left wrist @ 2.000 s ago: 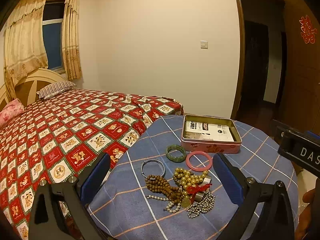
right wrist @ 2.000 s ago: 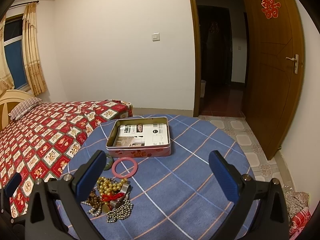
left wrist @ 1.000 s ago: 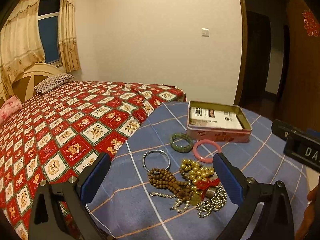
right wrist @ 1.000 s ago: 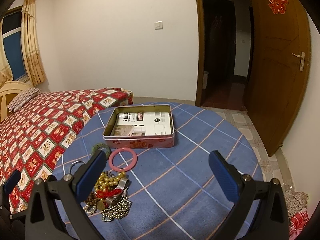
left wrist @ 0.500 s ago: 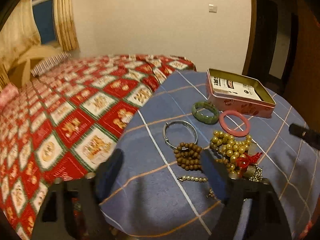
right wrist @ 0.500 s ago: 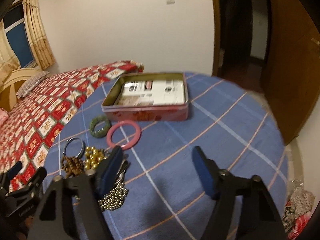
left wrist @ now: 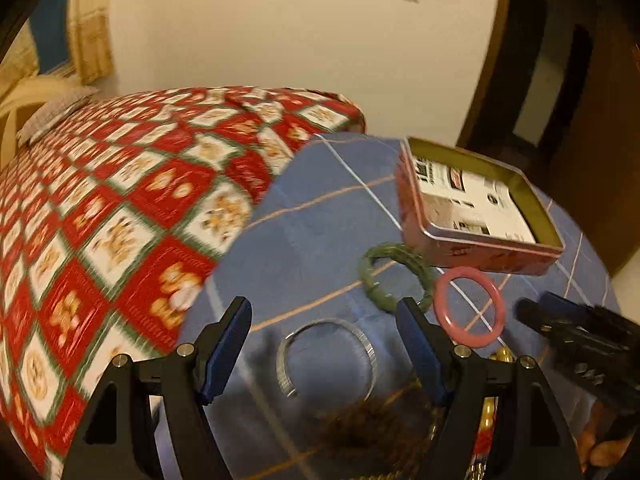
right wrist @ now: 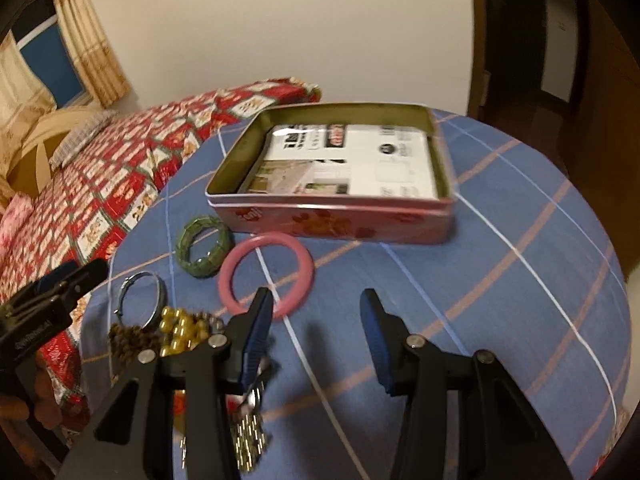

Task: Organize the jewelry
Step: 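Grasp the green jade bangle with left gripper while right gripper grasps the pink bangle, then lower both bangles into the pink tin and open both grippers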

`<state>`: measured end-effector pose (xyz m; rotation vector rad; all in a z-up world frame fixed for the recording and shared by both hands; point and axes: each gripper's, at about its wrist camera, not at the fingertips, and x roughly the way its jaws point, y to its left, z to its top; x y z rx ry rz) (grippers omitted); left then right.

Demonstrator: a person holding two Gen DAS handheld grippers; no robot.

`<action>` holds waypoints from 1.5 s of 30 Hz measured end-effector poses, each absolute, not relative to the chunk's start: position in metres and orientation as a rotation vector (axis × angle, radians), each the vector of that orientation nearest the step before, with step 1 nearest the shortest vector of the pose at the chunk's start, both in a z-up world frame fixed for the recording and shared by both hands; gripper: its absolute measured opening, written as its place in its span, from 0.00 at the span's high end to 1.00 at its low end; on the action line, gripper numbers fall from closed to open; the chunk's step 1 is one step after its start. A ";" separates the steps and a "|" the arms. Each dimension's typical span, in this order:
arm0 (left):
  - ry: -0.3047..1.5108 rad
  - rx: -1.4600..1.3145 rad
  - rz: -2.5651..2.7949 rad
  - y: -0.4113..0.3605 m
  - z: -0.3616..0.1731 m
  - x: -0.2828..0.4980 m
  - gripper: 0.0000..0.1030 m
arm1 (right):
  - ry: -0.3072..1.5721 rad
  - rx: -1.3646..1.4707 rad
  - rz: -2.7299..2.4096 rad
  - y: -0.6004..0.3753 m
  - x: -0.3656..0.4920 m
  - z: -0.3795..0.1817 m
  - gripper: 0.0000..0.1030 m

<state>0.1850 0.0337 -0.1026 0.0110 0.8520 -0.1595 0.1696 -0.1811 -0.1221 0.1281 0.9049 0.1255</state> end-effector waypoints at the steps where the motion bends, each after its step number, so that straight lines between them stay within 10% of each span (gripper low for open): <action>1: 0.849 0.043 -0.160 0.025 -0.104 0.190 0.27 | 0.919 0.102 0.122 -0.175 0.178 -0.127 0.56; 10: 0.949 0.114 -0.175 0.000 -0.129 0.230 0.32 | 0.949 -0.026 0.102 -0.157 0.202 -0.146 0.66; 18: 0.983 0.105 -0.216 -0.006 -0.140 0.238 0.94 | 0.907 -0.116 0.143 -0.152 0.204 -0.147 0.88; 45: 0.728 -0.025 -0.352 -0.061 -0.076 0.270 0.94 | 0.704 0.185 -0.022 -0.238 0.255 -0.090 0.88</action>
